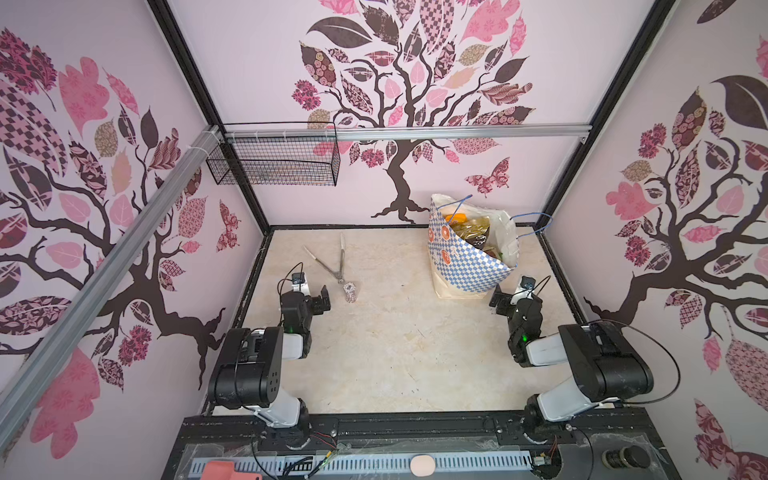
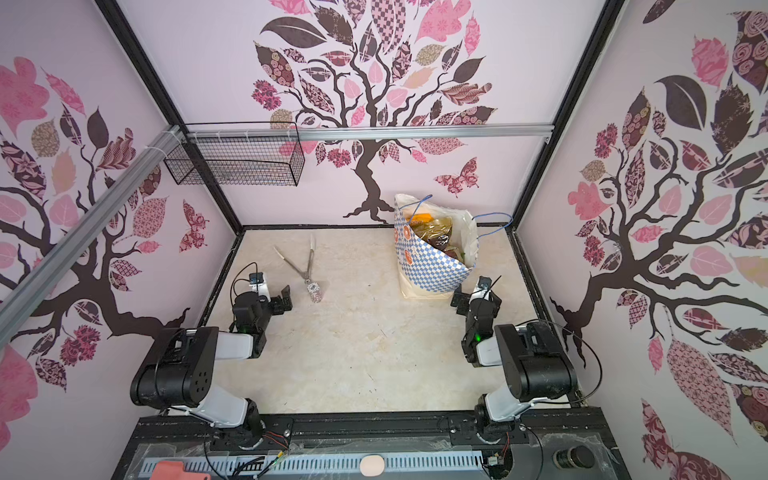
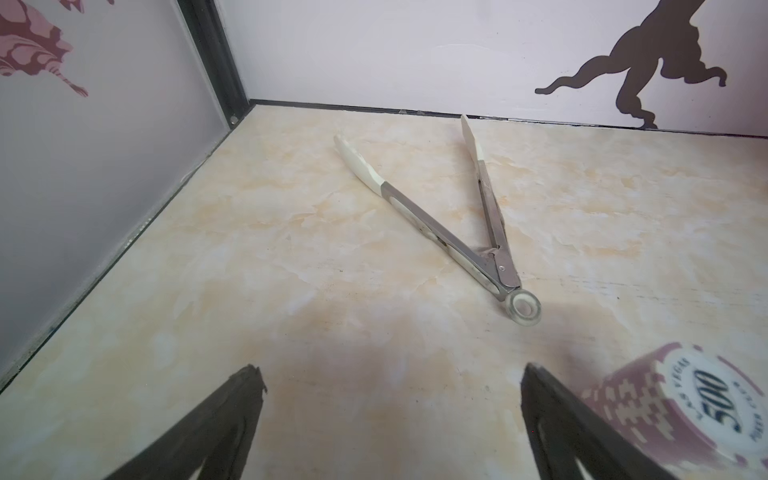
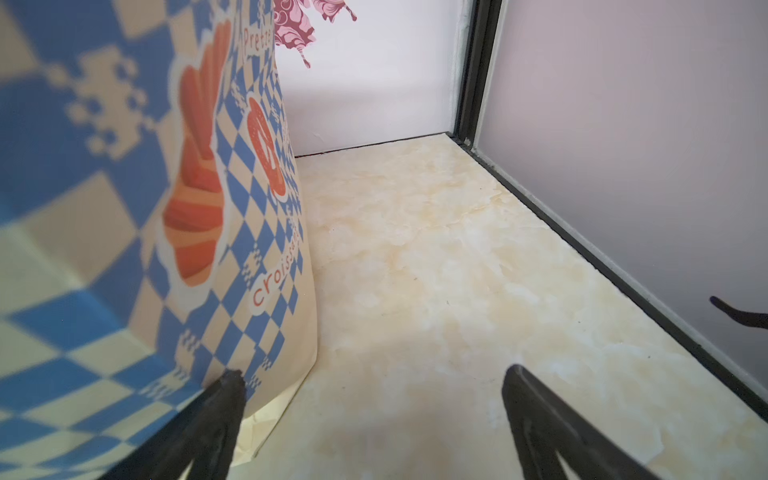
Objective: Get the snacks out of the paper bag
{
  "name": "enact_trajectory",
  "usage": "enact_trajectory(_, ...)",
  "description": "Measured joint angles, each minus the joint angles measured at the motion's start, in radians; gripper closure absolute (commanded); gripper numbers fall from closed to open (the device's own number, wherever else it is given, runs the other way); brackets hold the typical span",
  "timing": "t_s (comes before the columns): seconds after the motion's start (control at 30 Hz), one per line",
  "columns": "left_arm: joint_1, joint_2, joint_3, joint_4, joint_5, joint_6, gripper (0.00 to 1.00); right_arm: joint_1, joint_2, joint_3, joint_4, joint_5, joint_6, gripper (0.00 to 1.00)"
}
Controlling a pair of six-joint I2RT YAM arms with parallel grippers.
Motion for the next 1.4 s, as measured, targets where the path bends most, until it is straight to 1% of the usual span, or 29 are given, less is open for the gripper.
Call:
enact_trajectory(0.73,0.0,0.0,0.0,0.0,0.0,0.0,0.01,0.0,0.0,0.0,0.001,0.004,0.001,0.0)
enact_trajectory(0.83,0.002,0.0,0.0,0.0,0.004,0.0,0.01,0.001,-0.022,-0.008,-0.002,0.006,0.0,0.0)
enact_trajectory(0.93,0.004,0.0,0.0,0.0,0.008,0.0,0.01,0.002,-0.13,0.002,-0.126,0.016,0.022,0.01)
enact_trajectory(1.03,0.005,0.0,0.0,0.0,0.008,0.0,0.01,0.002,-0.28,0.064,-0.341,0.043,0.098,0.01)
enact_trajectory(1.13,-0.004,-0.001,-0.001,0.005,0.002,0.013,0.01,0.002,-0.407,0.155,-0.561,0.075,0.235,0.0)
enact_trajectory(1.23,-0.045,-0.046,-0.005,-0.015,-0.034,0.036,0.01,0.001,-0.473,0.267,-0.765,0.061,0.348,0.0)
enact_trajectory(1.27,-0.065,-0.085,-0.004,-0.045,-0.058,0.038,0.01,0.0,-0.482,0.301,-0.819,0.043,0.373,0.0)
enact_trajectory(1.33,-0.098,-0.185,0.013,-0.161,-0.111,0.018,0.01,-0.002,-0.488,0.367,-0.916,-0.01,0.412,0.01)
enact_trajectory(1.4,-0.127,-0.275,0.064,-0.291,-0.163,-0.01,0.01,-0.007,-0.487,0.43,-1.0,-0.08,0.439,0.01)
